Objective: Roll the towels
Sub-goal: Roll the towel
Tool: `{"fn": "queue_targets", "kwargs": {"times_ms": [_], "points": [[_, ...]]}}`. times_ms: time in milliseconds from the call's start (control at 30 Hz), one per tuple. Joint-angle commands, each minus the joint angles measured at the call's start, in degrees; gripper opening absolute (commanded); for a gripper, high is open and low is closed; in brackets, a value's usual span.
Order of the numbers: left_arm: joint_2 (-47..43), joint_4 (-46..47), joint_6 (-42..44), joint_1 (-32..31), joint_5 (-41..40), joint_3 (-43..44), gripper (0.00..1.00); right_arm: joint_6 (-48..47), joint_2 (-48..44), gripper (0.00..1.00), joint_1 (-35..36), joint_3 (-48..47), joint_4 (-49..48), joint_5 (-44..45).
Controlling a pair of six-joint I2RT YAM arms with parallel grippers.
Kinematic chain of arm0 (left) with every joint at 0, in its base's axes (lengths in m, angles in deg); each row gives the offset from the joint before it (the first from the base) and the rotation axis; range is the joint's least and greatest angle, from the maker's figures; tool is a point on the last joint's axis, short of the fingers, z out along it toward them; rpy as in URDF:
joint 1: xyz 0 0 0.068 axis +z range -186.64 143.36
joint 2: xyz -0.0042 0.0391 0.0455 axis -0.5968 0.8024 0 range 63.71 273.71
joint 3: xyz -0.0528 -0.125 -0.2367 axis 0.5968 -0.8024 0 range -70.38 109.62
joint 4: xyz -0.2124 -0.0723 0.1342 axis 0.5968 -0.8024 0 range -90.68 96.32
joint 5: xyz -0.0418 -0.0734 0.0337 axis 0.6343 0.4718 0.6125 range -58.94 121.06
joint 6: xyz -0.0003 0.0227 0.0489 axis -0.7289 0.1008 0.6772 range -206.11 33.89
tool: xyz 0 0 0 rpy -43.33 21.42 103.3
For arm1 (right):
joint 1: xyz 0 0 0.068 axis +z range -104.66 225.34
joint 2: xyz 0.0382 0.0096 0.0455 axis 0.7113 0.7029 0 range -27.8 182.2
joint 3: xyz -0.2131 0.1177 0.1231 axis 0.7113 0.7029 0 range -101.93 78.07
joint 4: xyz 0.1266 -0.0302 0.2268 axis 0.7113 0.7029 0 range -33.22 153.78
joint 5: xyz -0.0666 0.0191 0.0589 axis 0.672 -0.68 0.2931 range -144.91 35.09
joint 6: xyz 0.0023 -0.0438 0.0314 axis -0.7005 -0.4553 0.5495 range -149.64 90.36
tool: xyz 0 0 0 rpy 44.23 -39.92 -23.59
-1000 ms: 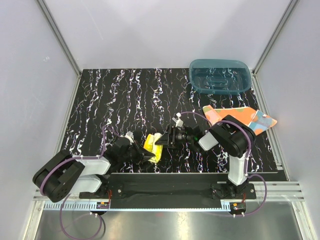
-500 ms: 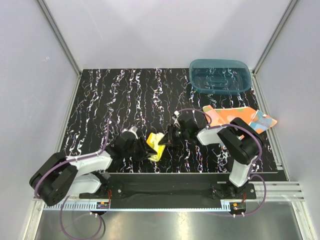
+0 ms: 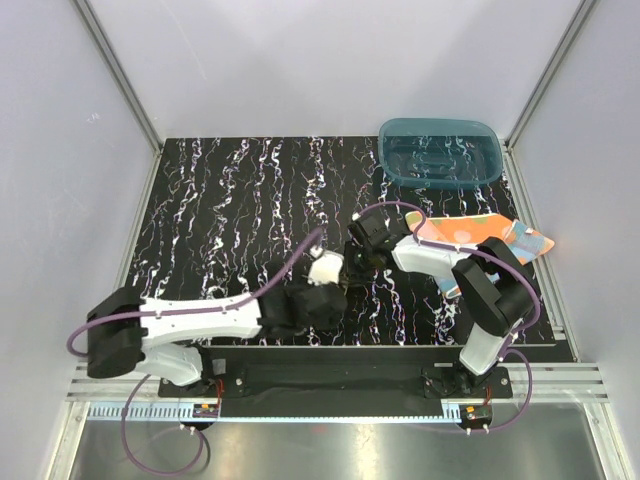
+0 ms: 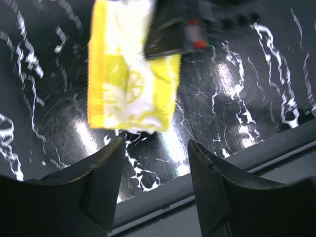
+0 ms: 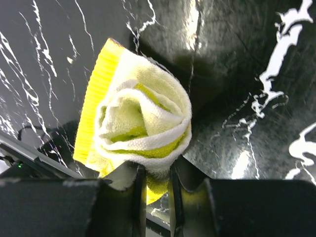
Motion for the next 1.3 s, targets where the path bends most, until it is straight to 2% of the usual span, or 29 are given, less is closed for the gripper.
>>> {"fn": "queue_targets", "kwargs": {"times_ms": [0, 167, 500, 633, 733, 767, 900, 1000, 1033, 1067, 1100, 1200, 1233, 1267], "points": [[5.36, 0.81, 7.28, -3.89, -10.90, 4.10, 0.60, -2.91, -0.14, 0.09, -0.16, -0.06, 9.23, 4.54], [11.51, 6.53, 9.84, -5.22, -9.94, 4.63, 0.64, -3.35, -0.67, 0.09, -0.16, -0.59, 10.29, 3.83], [18.73, 13.29, 10.81, -5.22, -5.19, 2.44, 0.64, -3.44, -0.58, 0.10, -0.16, -1.12, 10.55, 1.99], [21.01, 12.86, 9.23, -5.22, -5.10, 2.44, 0.62, -3.71, -0.32, 0.10, -0.15, -1.65, 11.17, 1.20], [22.50, 11.11, 7.13, -5.22, -6.32, 2.17, 0.55, -3.88, -0.58, 0.12, -0.16, -2.08, 11.69, 0.15], [22.60, 11.10, 6.85, -5.13, -6.59, 2.00, 0.43, -3.97, -0.58, 0.12, -0.16, -2.17, 11.69, -0.29], [22.60, 10.40, 5.18, -4.87, -7.91, 1.39, 0.15, -4.06, -1.81, 0.14, -0.16, -1.91, 11.87, -1.62], [21.11, 11.80, 5.35, -4.43, -6.69, 0.24, 0.02, -4.06, -2.95, 0.19, -0.42, -1.03, 11.78, -2.23], [19.54, 13.20, 5.97, -4.25, -5.99, -1.06, 0.00, -3.97, -3.04, 0.24, -0.68, -0.86, 11.52, -2.32], [18.56, 14.26, 6.32, -3.90, -4.07, -1.77, 0.00, -4.14, -3.22, 0.36, -1.55, -0.68, 11.34, -2.58], [17.42, 15.31, 6.58, -3.46, -2.57, -2.83, 0.00, -4.32, -3.04, 0.43, -2.34, -0.51, 11.17, -2.67], [12.24, 21.45, 6.33, -0.13, 6.12, -8.18, 0.00, -5.37, -1.82, 0.54, -5.94, 0.64, 8.89, -4.07], [9.96, 25.56, 5.71, 1.19, 11.98, -9.68, 0.00, -5.81, -0.25, 0.55, -7.09, 1.25, 6.97, -5.21], [8.90, 27.78, 5.01, 3.46, 14.13, -13.17, 0.00, -7.03, 0.81, 0.54, -8.06, 1.08, 6.69, -5.74]]}}
